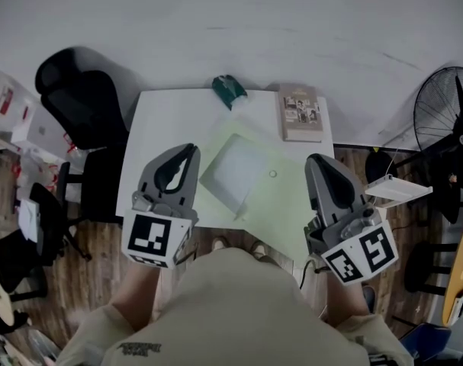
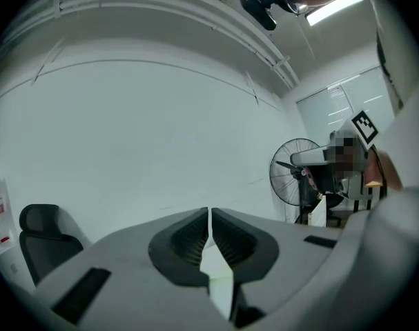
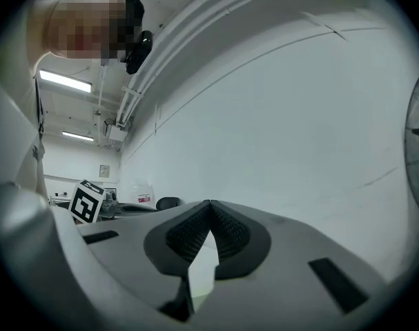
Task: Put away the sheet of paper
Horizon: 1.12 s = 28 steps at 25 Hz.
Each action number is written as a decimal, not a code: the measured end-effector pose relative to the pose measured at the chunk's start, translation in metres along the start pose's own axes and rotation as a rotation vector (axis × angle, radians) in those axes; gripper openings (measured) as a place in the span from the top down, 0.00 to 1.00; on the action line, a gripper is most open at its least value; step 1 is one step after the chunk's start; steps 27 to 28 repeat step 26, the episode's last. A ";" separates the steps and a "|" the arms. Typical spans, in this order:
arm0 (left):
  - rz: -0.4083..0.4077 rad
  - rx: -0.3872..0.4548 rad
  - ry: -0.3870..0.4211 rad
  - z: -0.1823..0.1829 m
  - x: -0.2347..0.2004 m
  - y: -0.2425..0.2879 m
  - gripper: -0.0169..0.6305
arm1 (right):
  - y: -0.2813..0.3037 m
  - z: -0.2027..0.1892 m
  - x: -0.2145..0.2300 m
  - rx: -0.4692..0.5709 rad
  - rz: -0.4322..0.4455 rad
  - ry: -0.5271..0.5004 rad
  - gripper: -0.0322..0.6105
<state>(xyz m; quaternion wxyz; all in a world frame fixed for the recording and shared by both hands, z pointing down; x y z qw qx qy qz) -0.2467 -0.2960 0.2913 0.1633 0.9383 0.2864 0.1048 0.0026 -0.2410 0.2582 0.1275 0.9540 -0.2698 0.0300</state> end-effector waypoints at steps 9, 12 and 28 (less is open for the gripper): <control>0.002 0.032 0.012 0.012 0.010 -0.019 0.92 | -0.013 0.013 -0.004 0.035 0.028 0.013 0.92; -0.005 0.034 0.002 0.012 0.012 -0.022 0.92 | -0.015 0.013 -0.006 0.035 0.013 -0.007 0.92; -0.006 0.017 0.021 0.014 0.018 -0.027 0.92 | -0.021 0.012 -0.006 0.050 0.002 -0.008 0.92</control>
Point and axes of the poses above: the fingertips, and each gripper's own axes: y forward along the fingers, x to its right, z out of its top, the point moved 7 cm from there along -y, backward along the fingers, and after that the axes turned 15 degrees about -x, right-handed, at the moved point
